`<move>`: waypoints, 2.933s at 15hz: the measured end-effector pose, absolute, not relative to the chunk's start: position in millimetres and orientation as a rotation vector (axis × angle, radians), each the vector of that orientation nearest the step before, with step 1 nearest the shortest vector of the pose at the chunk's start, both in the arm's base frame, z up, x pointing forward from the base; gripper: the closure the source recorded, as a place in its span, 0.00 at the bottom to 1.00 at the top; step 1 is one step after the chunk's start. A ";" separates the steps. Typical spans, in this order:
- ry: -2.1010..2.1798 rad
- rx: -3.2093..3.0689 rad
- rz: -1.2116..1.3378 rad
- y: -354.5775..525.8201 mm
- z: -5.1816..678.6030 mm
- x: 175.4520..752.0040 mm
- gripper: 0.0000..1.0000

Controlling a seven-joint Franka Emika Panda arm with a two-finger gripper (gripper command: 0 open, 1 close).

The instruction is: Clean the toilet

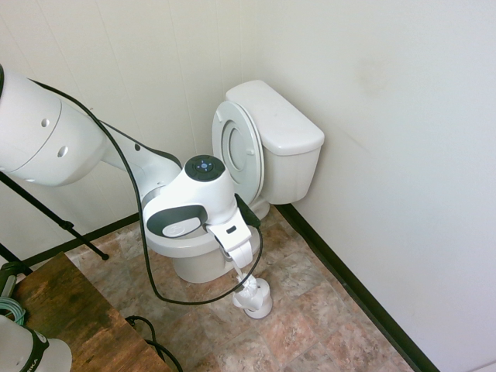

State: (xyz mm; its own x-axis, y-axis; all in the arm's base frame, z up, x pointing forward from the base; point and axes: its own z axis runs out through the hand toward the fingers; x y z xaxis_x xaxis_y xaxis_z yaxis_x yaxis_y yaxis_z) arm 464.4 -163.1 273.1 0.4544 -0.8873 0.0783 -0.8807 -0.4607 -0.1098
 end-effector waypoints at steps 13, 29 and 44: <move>1.347 -2.696 -0.253 109.5 395.0 498.1 1.00; 1.411 -2.834 -0.302 260.6 241.7 637.4 1.00; 1.384 -2.954 -0.228 320.6 180.7 685.6 1.00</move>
State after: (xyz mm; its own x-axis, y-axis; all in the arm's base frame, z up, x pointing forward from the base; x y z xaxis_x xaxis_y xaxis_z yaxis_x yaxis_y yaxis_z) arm 685.6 320.6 180.7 0.6334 -0.7527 0.1796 -0.7706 -0.6348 0.0570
